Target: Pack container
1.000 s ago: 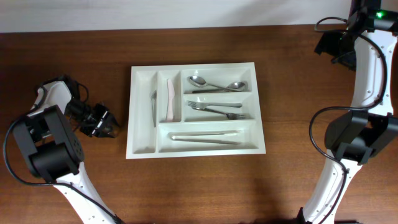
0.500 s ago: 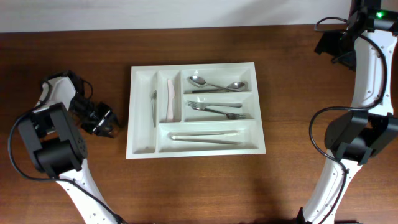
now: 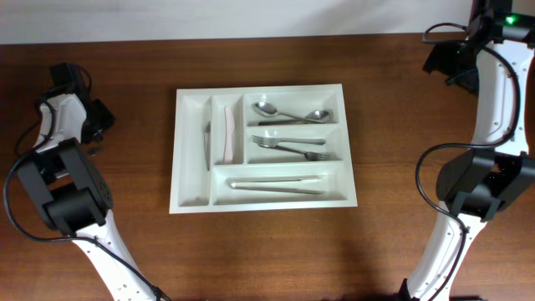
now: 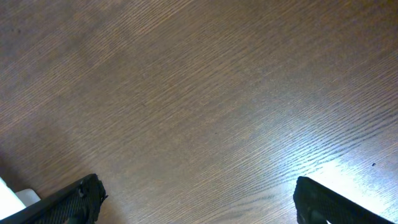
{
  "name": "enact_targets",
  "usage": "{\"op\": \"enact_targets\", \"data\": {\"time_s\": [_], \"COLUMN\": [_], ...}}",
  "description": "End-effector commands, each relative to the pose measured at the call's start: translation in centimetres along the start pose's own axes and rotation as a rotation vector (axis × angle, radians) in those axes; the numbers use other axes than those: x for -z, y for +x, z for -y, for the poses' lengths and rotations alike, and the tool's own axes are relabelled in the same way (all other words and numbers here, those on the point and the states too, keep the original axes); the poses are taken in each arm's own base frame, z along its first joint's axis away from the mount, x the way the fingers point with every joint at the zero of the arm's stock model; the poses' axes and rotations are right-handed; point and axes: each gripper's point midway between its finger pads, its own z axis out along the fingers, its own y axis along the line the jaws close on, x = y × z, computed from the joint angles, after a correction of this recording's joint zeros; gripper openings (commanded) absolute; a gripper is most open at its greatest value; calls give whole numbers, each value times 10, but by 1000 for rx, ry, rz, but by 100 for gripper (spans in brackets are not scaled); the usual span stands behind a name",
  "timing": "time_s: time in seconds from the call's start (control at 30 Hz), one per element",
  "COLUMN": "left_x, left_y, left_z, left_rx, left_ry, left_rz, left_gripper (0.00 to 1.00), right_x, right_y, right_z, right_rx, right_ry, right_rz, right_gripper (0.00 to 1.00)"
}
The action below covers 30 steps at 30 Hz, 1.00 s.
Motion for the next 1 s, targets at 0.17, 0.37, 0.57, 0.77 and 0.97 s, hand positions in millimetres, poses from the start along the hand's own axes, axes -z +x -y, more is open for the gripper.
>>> {"op": "enact_targets", "data": {"time_s": [0.17, 0.37, 0.57, 0.77, 0.97], "left_x": [-96, -93, -85, -79, -71], "left_y": [110, 118, 132, 143, 154], "left_z": [-44, -47, -55, -59, -64], "left_rx": [-84, -90, -104, -113, -123], "left_ry": [-177, -188, -218, -233, -253], "left_rz": [-327, -362, -431, -483, -538], "left_gripper": [41, 34, 35, 36, 45], "right_x": [13, 13, 13, 13, 13], "right_y": [-3, -3, -3, -3, -3], "right_z": [-3, -3, -3, -3, -3], "right_rx": [-2, -2, -2, -2, -2], "right_ry": [-10, -10, -10, -10, -10], "right_rz": [24, 24, 24, 24, 24], "right_gripper": [99, 99, 99, 99, 99]}}
